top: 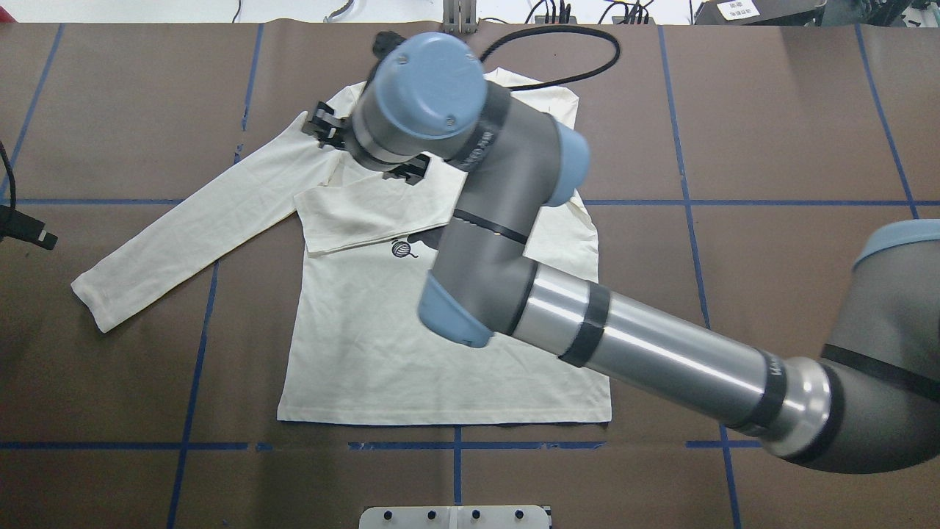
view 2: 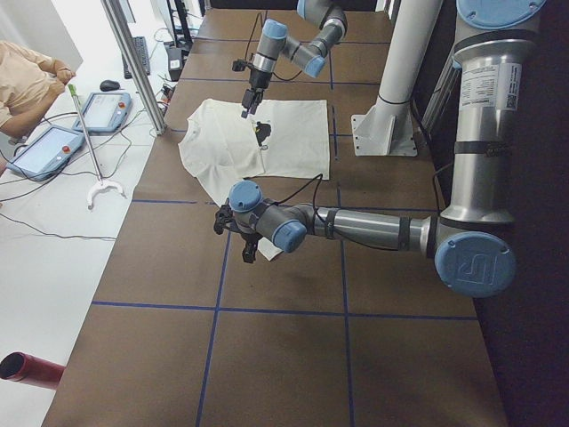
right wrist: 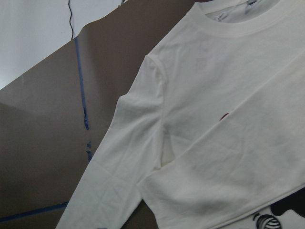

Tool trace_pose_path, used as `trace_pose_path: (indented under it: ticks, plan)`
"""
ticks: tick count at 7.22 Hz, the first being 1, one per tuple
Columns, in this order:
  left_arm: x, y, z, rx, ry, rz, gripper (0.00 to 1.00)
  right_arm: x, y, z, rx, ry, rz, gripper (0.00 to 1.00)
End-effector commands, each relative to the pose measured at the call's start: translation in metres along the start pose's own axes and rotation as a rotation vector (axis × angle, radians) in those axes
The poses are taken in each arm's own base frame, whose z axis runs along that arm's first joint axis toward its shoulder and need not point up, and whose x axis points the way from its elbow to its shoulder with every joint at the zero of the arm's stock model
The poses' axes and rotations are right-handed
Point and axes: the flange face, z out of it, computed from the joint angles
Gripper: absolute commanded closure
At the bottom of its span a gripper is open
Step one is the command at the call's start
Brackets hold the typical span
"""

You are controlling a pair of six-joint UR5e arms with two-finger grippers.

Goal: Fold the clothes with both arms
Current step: 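Fold the grasped sleeve diagonally across the shirt front with the right gripper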

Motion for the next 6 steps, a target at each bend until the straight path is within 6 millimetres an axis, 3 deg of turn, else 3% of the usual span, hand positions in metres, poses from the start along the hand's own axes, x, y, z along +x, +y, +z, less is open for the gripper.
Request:
trace_pose_path:
  ticks: [1,2,3,6]
  plan:
    - [0.009,0.000,0.030,-0.039,-0.012,-0.038,0.08,0.098,-0.034,-0.051,0.008,0.015,0.022,0.06]
    - [0.010,0.003,0.037,-0.053,-0.013,-0.040,0.13,0.141,-0.035,-0.064,0.007,0.041,0.031,0.05]
    - [0.010,0.006,0.049,-0.079,-0.015,-0.042,0.23,0.147,-0.036,-0.078,0.013,0.030,0.031,0.05]
    - [0.001,0.008,0.060,-0.098,-0.025,-0.056,0.33,0.151,-0.036,-0.076,0.018,0.037,0.034,0.04]
